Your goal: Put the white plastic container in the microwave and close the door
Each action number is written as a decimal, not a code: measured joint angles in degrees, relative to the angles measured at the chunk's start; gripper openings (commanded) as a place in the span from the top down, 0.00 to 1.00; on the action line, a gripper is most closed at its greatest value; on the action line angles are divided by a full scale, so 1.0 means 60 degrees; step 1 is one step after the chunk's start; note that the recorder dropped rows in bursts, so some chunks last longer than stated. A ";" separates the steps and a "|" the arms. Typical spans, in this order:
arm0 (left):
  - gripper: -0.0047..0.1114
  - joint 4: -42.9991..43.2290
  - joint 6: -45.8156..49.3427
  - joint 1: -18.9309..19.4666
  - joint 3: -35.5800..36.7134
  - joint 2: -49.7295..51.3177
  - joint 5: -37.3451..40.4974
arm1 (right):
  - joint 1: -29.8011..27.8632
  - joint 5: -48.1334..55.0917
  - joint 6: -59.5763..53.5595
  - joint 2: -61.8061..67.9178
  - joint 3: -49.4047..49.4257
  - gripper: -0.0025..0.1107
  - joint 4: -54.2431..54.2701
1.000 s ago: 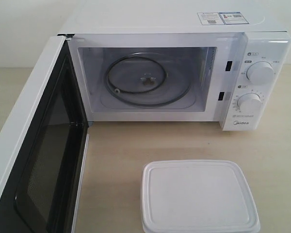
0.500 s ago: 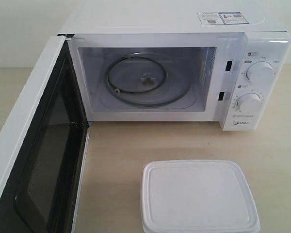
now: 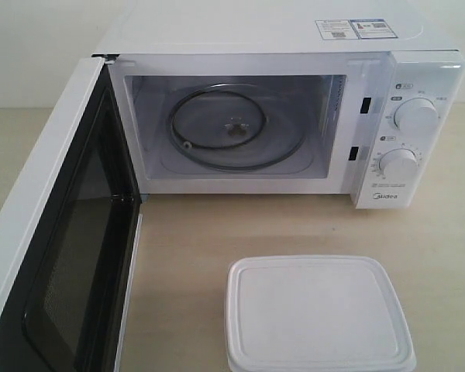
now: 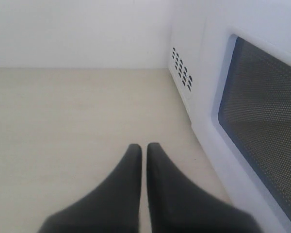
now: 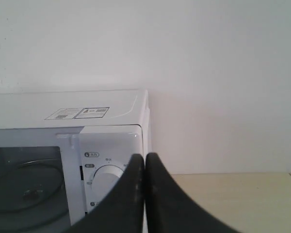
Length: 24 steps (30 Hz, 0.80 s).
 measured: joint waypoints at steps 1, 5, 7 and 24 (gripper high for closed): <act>0.92 0.0000 0.0000 0.0000 0.0000 0.0000 0.0000 | 0.0000 0.0000 0.0054 0.0000 0.0000 0.98 0.0000; 0.92 0.0000 0.0000 0.0000 0.0000 0.0000 0.0000 | 0.0000 -0.0041 0.0555 0.0000 0.0000 0.98 0.0000; 0.92 0.0000 0.0000 0.0000 0.0000 0.0000 0.0000 | 0.0000 -0.0231 0.0817 0.0080 0.0000 0.98 0.0000; 0.92 0.0000 0.0000 0.0000 0.0000 0.0000 0.0000 | 0.0000 -0.4066 0.1506 0.5564 -0.0020 0.98 -0.2649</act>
